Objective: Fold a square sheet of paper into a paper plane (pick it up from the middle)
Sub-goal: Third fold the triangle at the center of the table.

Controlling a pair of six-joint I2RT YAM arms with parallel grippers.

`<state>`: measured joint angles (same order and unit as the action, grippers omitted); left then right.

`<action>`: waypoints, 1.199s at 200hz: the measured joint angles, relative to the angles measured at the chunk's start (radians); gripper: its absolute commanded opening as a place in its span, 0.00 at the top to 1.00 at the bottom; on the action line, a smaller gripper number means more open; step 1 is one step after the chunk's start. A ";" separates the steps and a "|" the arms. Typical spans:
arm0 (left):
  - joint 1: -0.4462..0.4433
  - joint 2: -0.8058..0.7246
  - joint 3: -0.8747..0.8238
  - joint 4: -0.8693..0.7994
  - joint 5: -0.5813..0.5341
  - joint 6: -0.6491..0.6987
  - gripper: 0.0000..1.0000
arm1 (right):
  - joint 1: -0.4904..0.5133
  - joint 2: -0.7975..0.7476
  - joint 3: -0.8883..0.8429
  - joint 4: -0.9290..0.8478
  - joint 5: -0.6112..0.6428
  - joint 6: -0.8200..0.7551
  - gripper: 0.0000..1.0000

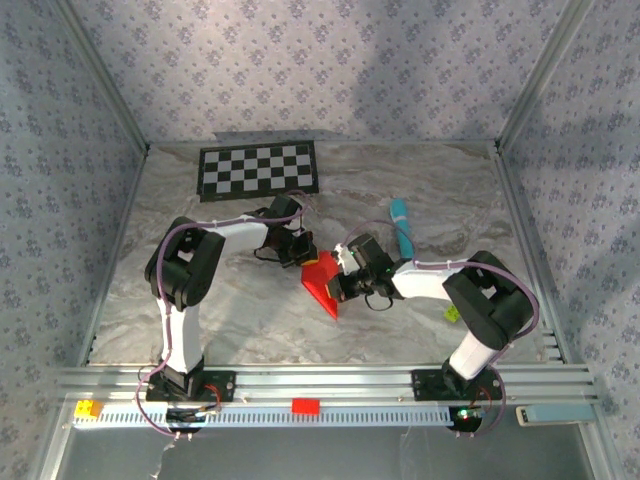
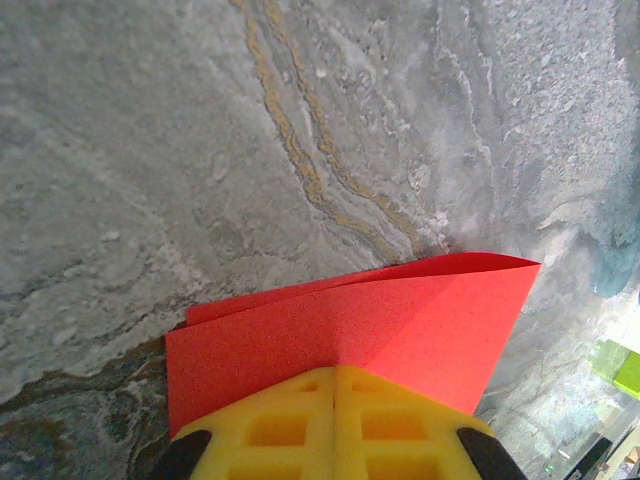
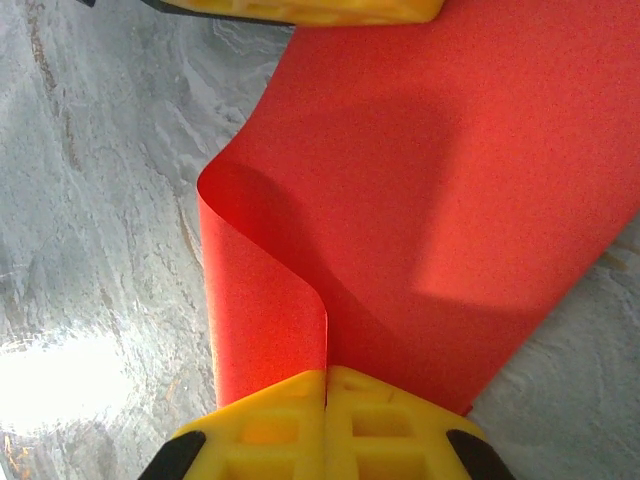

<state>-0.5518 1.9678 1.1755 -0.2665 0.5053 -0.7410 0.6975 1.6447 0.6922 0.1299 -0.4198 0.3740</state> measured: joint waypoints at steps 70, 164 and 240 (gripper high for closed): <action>0.000 0.000 0.000 0.000 0.000 0.000 0.97 | -0.003 0.001 0.008 -0.012 -0.006 -0.002 1.00; 0.000 0.000 0.000 0.000 0.000 0.000 0.98 | -0.003 0.013 0.008 -0.029 -0.002 -0.005 1.00; 0.000 0.000 0.000 0.000 0.000 0.000 0.97 | -0.003 0.022 0.014 -0.031 -0.003 -0.005 1.00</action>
<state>-0.5518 1.9678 1.1755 -0.2665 0.5053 -0.7410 0.6941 1.6665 0.7059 0.0994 -0.4232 0.3687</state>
